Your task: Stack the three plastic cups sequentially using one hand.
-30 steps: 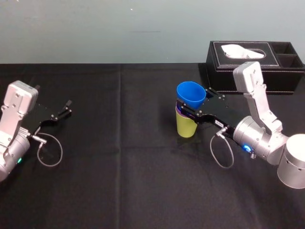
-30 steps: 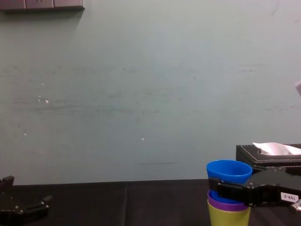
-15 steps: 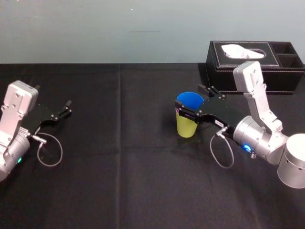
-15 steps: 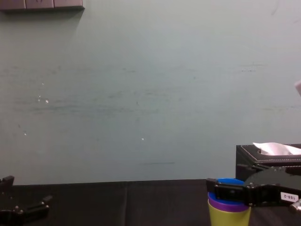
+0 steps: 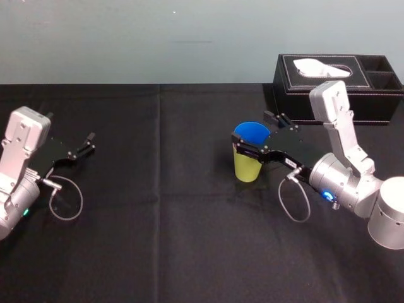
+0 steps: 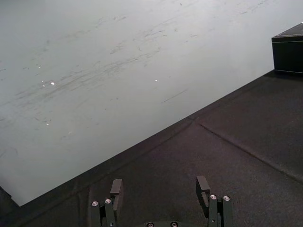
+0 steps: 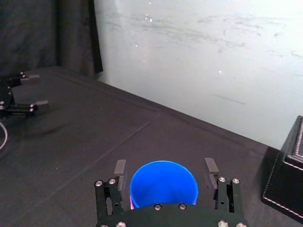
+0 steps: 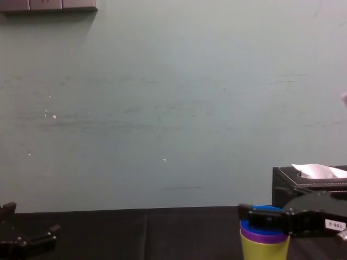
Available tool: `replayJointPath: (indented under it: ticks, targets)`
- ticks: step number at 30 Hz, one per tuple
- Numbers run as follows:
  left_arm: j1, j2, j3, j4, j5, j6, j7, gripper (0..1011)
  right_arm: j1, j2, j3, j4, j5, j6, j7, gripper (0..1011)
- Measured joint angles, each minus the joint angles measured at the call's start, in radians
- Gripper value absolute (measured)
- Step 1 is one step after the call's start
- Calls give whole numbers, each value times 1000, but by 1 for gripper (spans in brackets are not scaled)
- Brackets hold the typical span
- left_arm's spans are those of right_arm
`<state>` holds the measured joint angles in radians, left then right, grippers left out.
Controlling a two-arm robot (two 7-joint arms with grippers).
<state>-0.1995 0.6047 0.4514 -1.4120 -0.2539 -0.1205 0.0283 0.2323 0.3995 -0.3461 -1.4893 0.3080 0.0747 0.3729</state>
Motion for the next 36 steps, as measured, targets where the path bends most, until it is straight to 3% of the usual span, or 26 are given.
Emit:
replayJointPath:
  ticks: [12, 21, 26, 36]
  targets:
    - [0, 0, 0, 0, 0, 0, 0, 1011, -79, -2, 80, -97, 5, -40, -59, 1000]
    - [0, 0, 0, 0, 0, 0, 0, 1012, -170, -57, 176, -143, -35, -58, -212, 1000]
    - [0, 0, 0, 0, 0, 0, 0, 1011, -195, -84, 194, -132, -63, -54, -264, 1000]
    - [0, 0, 0, 0, 0, 0, 0, 1011, -198, -117, 189, -69, -128, -36, -295, 1000]
